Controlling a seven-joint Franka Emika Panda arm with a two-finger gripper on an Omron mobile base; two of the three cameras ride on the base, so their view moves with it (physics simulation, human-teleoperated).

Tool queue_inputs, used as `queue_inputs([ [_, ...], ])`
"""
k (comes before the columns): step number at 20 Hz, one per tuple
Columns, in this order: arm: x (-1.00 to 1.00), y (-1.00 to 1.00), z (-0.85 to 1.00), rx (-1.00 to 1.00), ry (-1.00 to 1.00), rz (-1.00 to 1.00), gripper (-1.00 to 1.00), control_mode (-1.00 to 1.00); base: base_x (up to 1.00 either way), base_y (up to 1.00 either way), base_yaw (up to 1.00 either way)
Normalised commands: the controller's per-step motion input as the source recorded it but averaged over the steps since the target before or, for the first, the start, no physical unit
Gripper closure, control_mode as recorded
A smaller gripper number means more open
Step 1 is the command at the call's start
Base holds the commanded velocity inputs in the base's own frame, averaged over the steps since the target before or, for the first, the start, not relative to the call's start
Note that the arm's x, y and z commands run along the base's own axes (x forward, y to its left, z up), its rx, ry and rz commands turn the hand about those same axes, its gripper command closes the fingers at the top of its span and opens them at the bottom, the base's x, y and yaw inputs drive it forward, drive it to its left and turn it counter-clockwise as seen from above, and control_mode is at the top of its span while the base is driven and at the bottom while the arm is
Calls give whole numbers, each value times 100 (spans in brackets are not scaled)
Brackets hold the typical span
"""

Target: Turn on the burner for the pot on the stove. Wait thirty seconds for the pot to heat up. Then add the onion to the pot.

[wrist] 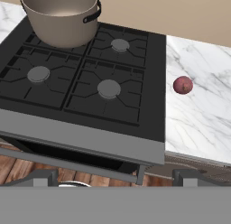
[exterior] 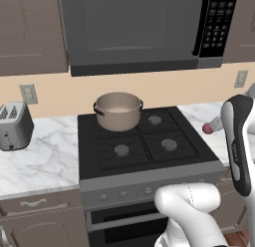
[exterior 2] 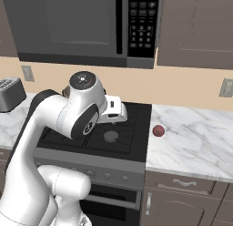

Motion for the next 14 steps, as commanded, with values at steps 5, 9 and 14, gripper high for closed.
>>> queue_inputs([
  [5,0,0,0,0,0,0,-100,-100,0,0,0],
  [9,0,0,0,0,0,0,-100,-100,0,0,0],
  [14,0,0,0,0,0,0,-100,-100,0,0,0],
])
